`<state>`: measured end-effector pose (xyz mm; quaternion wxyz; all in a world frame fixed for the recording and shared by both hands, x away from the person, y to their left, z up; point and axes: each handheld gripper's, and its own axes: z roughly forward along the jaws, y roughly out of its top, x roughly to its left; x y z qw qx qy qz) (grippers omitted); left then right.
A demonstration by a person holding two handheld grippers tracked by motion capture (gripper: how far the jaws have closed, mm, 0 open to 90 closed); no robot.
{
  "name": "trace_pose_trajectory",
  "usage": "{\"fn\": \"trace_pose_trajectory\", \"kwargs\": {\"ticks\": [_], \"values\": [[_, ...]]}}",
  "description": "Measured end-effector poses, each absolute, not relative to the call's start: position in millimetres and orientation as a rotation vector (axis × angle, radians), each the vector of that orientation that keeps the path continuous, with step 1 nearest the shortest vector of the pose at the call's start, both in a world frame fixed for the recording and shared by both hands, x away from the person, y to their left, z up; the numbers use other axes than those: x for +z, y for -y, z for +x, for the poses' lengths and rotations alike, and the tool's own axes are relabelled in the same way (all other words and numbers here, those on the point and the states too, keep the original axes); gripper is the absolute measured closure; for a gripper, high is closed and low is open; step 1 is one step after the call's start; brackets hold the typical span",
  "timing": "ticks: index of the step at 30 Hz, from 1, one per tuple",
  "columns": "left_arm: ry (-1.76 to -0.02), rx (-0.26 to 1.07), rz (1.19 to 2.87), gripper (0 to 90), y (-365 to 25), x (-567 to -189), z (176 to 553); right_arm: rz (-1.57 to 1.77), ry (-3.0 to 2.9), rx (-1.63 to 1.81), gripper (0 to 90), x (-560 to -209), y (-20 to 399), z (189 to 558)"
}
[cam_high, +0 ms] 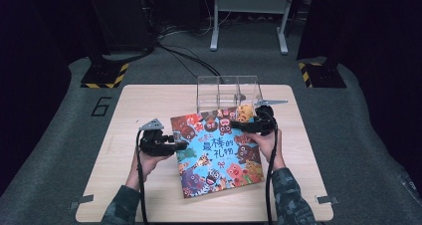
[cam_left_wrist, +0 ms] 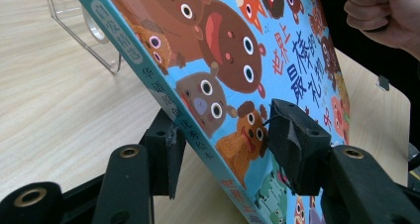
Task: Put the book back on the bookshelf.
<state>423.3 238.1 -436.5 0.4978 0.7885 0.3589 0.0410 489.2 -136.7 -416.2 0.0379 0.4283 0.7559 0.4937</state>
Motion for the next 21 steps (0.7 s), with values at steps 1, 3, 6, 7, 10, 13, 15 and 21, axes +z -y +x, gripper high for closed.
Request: {"fn": "trace_pose_trajectory", "kwargs": {"ticks": [1,3,6,7,10,13,15,21], "values": [[-0.873,0.106,1.902,49.5,-239,-435,422,1.320,-2.319,1.520,31.7,-415,135,489],[-0.867,0.109,1.907,49.8,-240,-434,422,1.303,-2.318,1.532,31.6,-414,134,490],[-0.862,0.119,1.904,50.2,-241,-432,421,1.288,-2.306,1.538,31.2,-413,132,490],[-0.853,0.128,1.911,50.2,-242,-430,420,1.295,-2.314,1.542,31.1,-412,131,490],[-0.844,0.134,1.912,50.6,-243,-427,418,1.286,-2.309,1.549,30.5,-411,130,491],[-0.834,0.135,1.913,51.2,-246,-424,417,1.255,-2.307,1.569,30.0,-411,128,492],[-0.825,0.138,1.918,51.5,-247,-423,416,1.237,-2.299,1.578,29.9,-411,126,493],[-0.777,0.112,1.904,52.9,-250,-418,415,1.200,-2.301,1.624,29.5,-408,120,492]]}}
